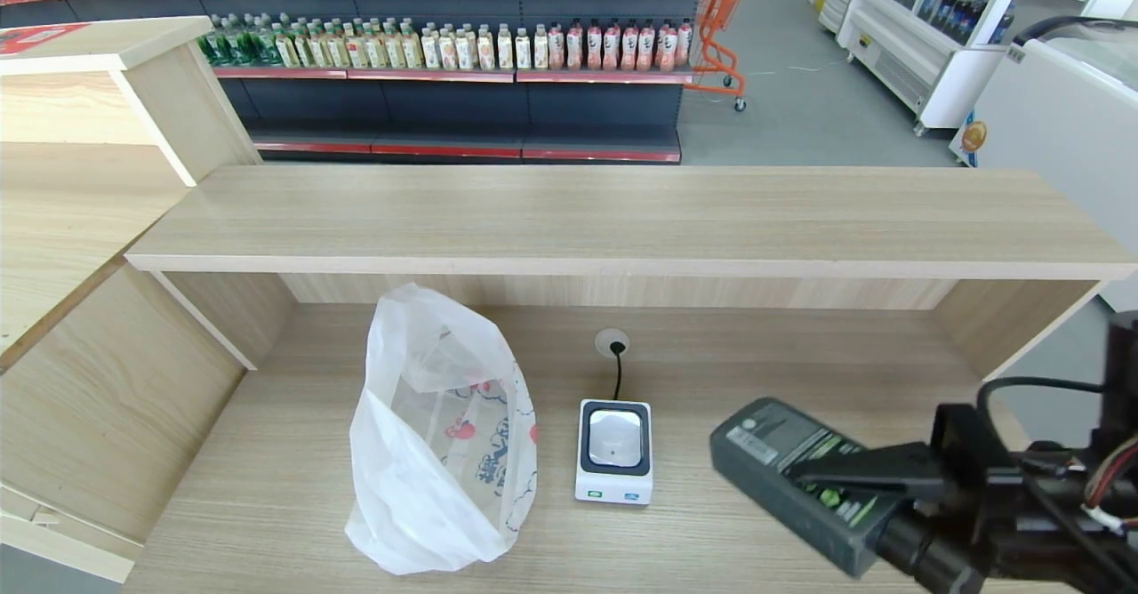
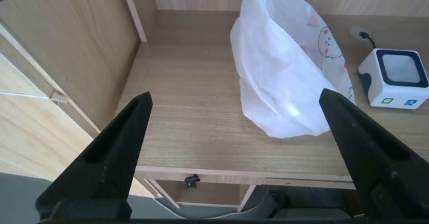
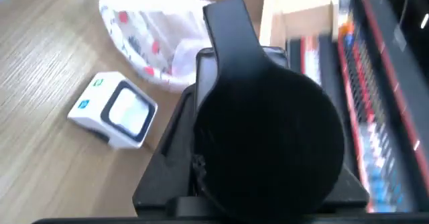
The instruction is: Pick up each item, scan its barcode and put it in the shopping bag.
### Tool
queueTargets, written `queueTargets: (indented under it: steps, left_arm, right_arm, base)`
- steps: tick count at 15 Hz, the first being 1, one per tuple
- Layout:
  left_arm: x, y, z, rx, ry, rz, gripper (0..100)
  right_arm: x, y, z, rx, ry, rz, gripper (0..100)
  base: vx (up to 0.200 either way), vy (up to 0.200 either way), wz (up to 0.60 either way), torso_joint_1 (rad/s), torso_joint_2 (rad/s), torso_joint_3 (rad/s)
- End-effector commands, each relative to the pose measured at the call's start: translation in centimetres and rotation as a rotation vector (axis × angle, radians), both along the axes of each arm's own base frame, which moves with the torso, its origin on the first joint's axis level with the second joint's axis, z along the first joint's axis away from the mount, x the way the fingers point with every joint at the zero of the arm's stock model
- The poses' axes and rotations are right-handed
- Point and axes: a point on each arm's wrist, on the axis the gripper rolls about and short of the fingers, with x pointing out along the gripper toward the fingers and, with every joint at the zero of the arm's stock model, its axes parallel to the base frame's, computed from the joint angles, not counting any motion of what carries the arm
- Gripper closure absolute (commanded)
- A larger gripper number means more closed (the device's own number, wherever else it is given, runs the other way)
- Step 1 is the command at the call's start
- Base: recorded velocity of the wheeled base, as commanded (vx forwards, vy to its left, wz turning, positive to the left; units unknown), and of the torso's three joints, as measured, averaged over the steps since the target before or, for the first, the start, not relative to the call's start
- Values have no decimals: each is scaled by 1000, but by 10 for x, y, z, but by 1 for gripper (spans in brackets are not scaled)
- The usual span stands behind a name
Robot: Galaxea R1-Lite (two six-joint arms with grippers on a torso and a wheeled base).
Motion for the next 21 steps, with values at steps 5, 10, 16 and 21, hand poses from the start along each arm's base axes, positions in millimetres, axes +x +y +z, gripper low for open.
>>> queueTargets:
  steps: [5, 10, 16, 21]
  left_arm:
    - [0, 0, 0, 0, 0, 0, 0]
    - [0, 0, 0, 0, 0, 0, 0]
    - [0, 0, 0, 1, 0, 0, 0]
    - [0, 0, 0, 1, 0, 0, 0]
  right_arm:
    - [-9, -35, 29, 528, 1003, -523, 100]
    - [29, -6, 18, 1111, 1866, -861, 100]
    - [37, 12, 1, 1149, 2111, -923, 100]
    - [31, 19, -1, 1131, 2167, -918, 100]
  base:
    - [0, 0, 0, 0, 0, 0]
    - [0, 0, 0, 0, 0, 0]
    - [0, 0, 0, 0, 0, 0]
    - [0, 0, 0, 0, 0, 0]
